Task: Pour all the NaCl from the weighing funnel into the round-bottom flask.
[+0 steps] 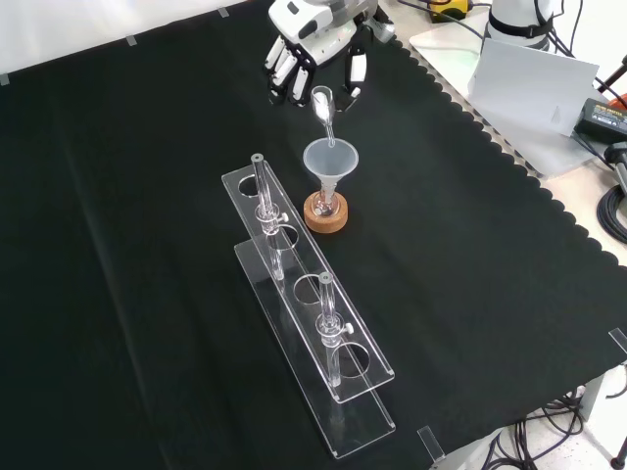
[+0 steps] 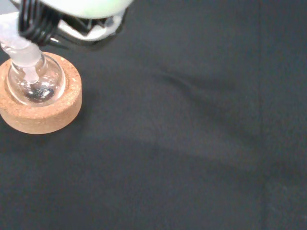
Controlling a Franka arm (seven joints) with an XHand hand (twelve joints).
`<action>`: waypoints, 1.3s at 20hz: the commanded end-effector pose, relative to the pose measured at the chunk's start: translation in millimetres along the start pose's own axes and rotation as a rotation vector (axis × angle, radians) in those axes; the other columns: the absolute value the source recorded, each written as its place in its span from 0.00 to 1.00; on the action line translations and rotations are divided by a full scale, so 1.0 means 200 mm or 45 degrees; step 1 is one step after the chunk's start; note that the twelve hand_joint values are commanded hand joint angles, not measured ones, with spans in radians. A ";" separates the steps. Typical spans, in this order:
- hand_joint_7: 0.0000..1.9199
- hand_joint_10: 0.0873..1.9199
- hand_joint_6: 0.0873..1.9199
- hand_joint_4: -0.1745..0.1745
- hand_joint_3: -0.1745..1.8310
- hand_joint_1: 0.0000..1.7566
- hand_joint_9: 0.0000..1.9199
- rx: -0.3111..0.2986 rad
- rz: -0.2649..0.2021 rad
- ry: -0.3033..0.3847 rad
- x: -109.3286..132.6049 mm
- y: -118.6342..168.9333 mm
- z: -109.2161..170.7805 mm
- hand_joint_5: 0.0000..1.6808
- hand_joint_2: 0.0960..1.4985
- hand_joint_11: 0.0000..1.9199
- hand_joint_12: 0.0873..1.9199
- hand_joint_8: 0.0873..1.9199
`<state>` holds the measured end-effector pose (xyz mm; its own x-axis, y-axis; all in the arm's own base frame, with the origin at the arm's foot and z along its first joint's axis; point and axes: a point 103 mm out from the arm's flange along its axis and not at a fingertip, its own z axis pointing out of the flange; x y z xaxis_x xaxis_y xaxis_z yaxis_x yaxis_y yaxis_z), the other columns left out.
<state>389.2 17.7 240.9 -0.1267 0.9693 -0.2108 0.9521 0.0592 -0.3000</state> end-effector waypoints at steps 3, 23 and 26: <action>0.24 0.22 0.37 1.00 0.45 0.64 0.40 0.020 -0.019 -0.103 0.03 0.02 -0.04 0.74 0.39 0.29 0.64 0.31; 0.23 0.22 0.37 1.00 0.45 0.64 0.40 0.053 -0.009 -0.233 0.04 0.03 -0.16 0.74 0.38 0.29 0.64 0.30; 0.23 0.22 0.37 1.00 0.45 0.64 0.39 0.053 -0.006 -0.250 0.04 0.02 -0.17 0.74 0.38 0.29 0.64 0.30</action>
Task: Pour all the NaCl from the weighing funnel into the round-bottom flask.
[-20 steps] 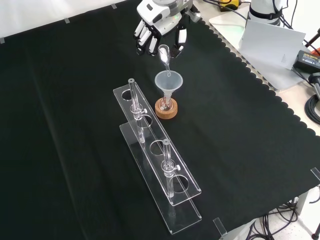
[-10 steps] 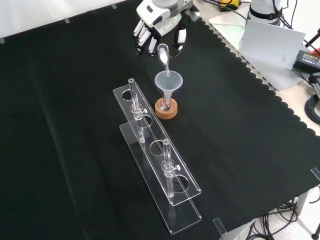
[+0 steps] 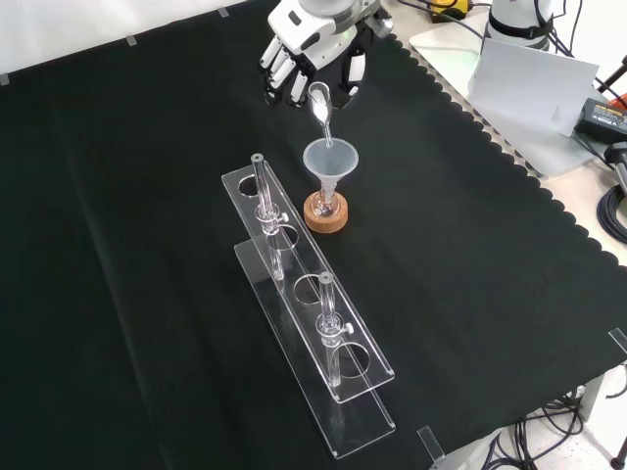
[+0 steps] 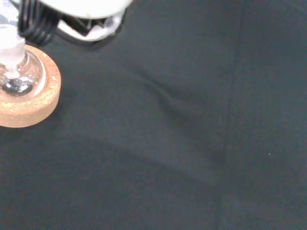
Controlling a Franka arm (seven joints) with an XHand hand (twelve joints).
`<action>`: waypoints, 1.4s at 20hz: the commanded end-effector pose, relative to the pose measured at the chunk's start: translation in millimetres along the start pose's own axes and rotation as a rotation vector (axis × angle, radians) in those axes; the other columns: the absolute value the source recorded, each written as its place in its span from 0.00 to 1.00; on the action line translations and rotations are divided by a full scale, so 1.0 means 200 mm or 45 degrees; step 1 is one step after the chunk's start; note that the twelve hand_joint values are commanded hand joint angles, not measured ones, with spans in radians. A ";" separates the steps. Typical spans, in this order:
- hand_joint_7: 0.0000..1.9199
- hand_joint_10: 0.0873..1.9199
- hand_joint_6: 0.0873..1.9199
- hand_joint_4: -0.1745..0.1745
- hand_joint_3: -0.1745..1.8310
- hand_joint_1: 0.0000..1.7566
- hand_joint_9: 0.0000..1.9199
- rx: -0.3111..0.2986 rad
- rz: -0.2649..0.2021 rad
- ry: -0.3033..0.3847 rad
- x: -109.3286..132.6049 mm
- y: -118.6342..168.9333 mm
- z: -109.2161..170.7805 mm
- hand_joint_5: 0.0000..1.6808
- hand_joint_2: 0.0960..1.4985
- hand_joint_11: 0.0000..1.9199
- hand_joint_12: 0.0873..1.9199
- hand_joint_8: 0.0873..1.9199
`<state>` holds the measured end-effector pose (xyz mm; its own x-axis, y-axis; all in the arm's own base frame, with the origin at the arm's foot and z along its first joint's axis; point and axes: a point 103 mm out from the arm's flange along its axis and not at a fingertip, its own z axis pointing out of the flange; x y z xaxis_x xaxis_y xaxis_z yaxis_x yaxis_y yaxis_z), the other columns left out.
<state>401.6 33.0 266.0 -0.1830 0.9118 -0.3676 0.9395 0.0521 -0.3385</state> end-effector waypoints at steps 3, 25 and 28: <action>0.23 0.22 0.37 1.00 0.45 0.64 0.39 -0.001 0.004 -0.045 0.00 -0.01 -0.03 0.74 0.39 0.29 0.64 0.30; 0.22 0.22 0.37 1.00 0.44 0.64 0.39 0.043 0.010 -0.211 0.04 -0.01 -0.10 0.74 0.39 0.28 0.64 0.30; 0.22 0.22 0.37 1.00 0.44 0.64 0.39 0.049 0.005 -0.219 0.03 -0.01 -0.10 0.74 0.39 0.28 0.64 0.30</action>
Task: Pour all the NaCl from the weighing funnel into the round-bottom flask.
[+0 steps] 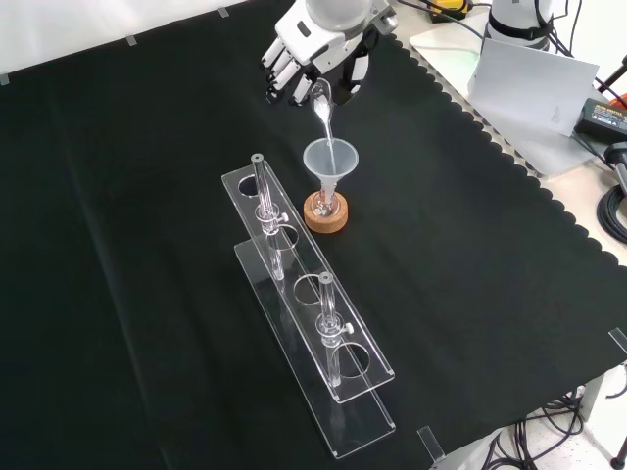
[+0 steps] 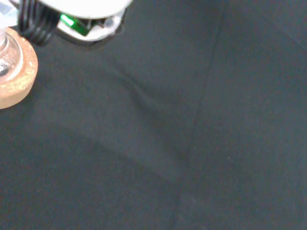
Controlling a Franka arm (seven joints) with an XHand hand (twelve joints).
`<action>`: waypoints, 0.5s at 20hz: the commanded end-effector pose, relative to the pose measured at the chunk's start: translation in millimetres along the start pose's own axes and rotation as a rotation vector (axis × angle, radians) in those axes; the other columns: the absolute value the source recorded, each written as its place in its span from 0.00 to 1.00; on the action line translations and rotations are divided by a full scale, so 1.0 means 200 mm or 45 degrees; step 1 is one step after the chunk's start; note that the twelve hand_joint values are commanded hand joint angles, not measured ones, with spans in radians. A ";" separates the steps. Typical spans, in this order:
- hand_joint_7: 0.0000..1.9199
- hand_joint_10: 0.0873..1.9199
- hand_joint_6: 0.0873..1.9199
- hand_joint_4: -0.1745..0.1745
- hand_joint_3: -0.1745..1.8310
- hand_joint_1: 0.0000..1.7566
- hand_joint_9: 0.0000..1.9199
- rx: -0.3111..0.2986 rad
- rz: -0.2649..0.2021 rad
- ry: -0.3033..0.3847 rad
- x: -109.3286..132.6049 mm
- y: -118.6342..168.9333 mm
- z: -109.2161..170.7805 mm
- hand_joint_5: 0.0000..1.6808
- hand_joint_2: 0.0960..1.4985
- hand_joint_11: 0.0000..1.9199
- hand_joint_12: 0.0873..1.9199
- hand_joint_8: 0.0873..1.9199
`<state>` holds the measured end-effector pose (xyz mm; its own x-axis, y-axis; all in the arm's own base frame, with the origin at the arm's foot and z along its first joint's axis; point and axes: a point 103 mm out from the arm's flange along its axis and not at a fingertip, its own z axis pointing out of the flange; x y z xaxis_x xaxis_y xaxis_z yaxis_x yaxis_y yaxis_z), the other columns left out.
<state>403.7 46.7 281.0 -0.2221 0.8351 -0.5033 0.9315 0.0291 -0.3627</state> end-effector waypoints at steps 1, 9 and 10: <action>0.22 0.22 0.37 1.00 0.44 0.64 0.39 0.011 -0.004 -0.019 0.00 0.00 0.00 0.74 0.39 0.28 0.64 0.31; 0.22 0.22 0.37 1.00 0.44 0.64 0.39 0.047 0.006 -0.056 -0.01 0.01 -0.02 0.74 0.39 0.28 0.64 0.30; 0.22 0.22 0.37 1.00 0.44 0.64 0.39 0.052 0.005 -0.062 -0.01 0.01 -0.02 0.74 0.39 0.28 0.64 0.30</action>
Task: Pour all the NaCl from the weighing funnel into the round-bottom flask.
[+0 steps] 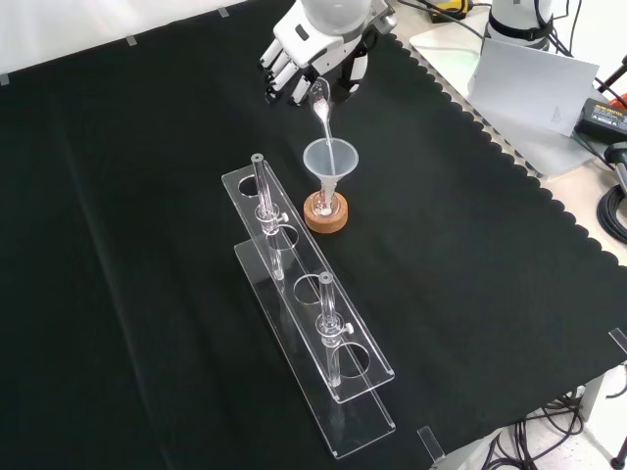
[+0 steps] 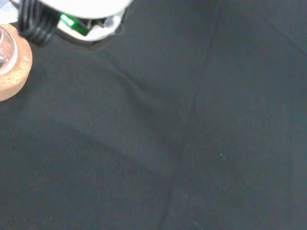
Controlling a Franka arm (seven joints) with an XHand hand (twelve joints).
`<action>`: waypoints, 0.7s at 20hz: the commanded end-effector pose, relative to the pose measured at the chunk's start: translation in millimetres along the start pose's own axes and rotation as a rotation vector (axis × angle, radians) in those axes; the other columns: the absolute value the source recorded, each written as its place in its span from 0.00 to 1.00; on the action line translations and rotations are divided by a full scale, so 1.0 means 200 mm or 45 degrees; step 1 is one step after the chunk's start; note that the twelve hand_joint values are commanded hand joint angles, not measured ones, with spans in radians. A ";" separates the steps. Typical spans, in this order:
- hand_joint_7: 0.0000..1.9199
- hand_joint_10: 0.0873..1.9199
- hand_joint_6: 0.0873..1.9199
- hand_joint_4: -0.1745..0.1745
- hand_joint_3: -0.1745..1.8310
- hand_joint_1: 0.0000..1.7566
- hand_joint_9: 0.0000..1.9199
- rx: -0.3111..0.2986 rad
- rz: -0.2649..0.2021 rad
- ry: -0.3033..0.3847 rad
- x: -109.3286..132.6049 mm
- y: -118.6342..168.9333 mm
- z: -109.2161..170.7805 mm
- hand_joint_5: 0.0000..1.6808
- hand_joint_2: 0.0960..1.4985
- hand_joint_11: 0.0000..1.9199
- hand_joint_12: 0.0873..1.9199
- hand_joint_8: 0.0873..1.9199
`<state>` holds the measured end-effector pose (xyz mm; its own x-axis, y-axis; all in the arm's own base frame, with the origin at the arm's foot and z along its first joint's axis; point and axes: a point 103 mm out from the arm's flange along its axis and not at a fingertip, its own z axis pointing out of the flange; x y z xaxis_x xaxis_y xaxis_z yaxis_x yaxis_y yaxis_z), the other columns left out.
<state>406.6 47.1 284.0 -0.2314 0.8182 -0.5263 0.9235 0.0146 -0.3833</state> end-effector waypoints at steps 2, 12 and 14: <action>0.22 0.22 0.37 1.00 0.44 0.64 0.39 0.012 -0.014 -0.030 0.00 0.01 0.00 0.74 0.39 0.28 0.64 0.30; 0.21 0.21 0.37 1.00 0.44 0.64 0.38 0.035 0.001 -0.084 0.03 0.01 -0.03 0.74 0.39 0.28 0.64 0.30; 0.21 0.21 0.37 1.00 0.44 0.64 0.38 0.042 0.003 -0.088 0.03 0.01 -0.04 0.74 0.39 0.28 0.64 0.30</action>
<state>409.0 53.4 284.0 -0.2504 0.7868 -0.5641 0.9167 0.0052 -0.3996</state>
